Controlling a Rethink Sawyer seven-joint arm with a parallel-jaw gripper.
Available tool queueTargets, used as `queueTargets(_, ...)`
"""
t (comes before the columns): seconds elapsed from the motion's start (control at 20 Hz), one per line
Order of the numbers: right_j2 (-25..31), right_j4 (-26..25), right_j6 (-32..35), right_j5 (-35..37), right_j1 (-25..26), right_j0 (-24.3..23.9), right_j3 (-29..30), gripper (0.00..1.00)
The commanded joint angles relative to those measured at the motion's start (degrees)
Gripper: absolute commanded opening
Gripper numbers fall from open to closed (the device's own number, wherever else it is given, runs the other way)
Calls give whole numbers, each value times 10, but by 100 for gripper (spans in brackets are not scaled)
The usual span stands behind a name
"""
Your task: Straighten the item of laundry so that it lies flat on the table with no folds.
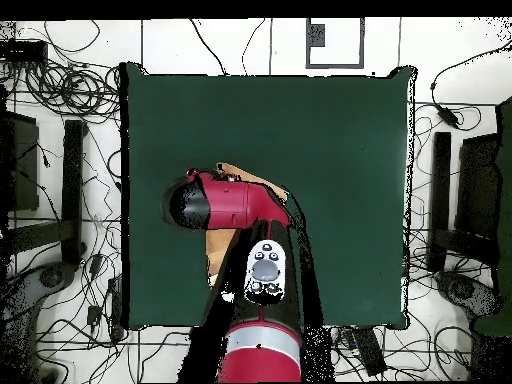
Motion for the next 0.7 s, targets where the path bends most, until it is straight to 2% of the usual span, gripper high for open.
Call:
queueTargets(0.05, 9, 37, 130, -1, 46, 18, -10, 0)
queueTargets(0.7, 17, 39, 121, -10, 44, 10, -5, 0)
